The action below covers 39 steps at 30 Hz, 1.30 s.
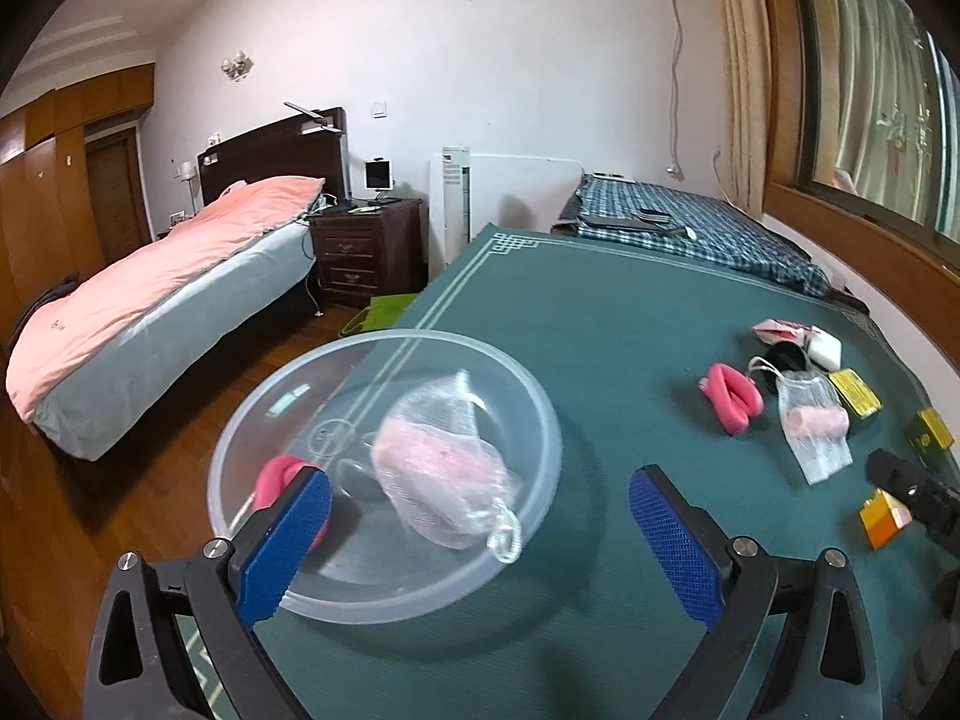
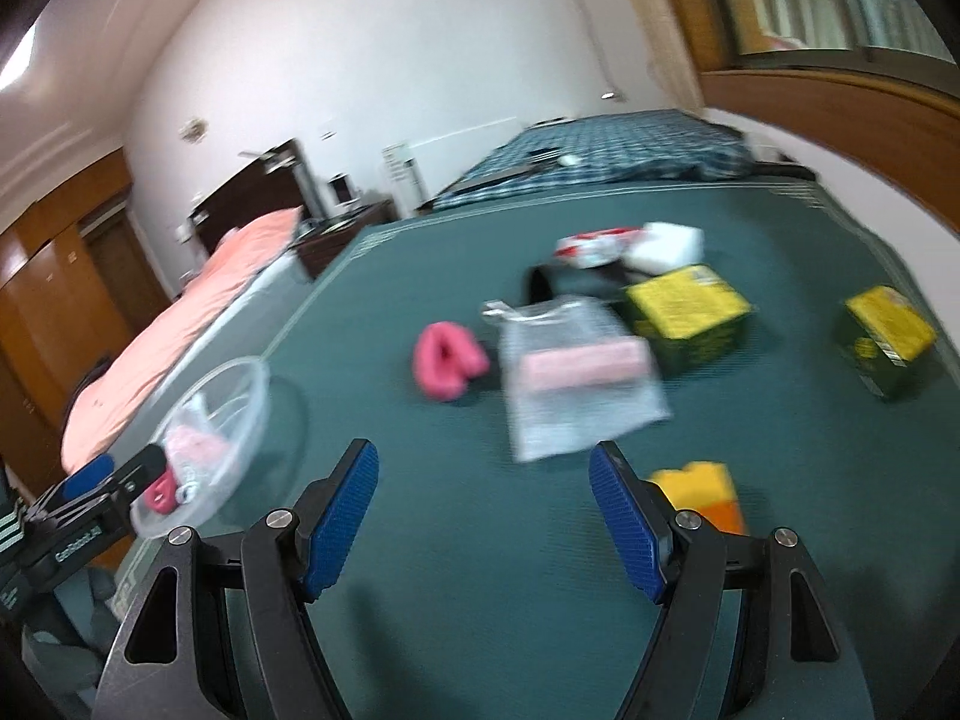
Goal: Organize objects
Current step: 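Move the right gripper to the orange-yellow block and grasp it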
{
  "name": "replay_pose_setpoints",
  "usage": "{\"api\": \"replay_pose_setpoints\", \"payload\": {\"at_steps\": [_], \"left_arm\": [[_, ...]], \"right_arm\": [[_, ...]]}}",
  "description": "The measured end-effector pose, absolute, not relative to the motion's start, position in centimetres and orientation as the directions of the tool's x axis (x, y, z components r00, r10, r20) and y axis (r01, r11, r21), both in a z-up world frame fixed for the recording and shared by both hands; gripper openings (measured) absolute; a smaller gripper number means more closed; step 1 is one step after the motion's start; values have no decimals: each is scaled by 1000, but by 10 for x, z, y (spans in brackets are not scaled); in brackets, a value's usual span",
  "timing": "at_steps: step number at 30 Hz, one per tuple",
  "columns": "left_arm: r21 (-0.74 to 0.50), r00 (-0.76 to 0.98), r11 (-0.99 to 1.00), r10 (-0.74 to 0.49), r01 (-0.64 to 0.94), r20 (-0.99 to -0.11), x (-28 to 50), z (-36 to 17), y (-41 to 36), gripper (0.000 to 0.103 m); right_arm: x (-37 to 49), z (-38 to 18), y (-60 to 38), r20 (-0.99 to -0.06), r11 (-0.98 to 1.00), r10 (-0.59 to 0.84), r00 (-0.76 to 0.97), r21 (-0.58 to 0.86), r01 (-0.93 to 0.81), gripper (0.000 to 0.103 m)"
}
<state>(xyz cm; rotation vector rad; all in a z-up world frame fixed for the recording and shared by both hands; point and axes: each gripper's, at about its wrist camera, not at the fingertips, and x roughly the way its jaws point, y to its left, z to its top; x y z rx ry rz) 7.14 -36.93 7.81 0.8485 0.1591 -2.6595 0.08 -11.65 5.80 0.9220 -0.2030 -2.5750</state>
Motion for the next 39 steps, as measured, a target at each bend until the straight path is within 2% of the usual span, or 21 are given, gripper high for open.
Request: {"api": "replay_pose_setpoints", "payload": {"at_steps": [7,30,39], "left_arm": [[17,-769,-950,-262,311,-584,64,77,-344,102],[20,-754,-975,-183,220,-630,41,61,-307,102],[29,-772,-985,-152,171,-617,34,65,-294,102]], "right_arm": [[-2,56,-81,-578,-948,-316,-753,221,229,74],[-25,17,-69,-685,-953,-299,-665,252,170,74],[-24,15,-62,-691,-957,-284,-665,243,156,74]]}}
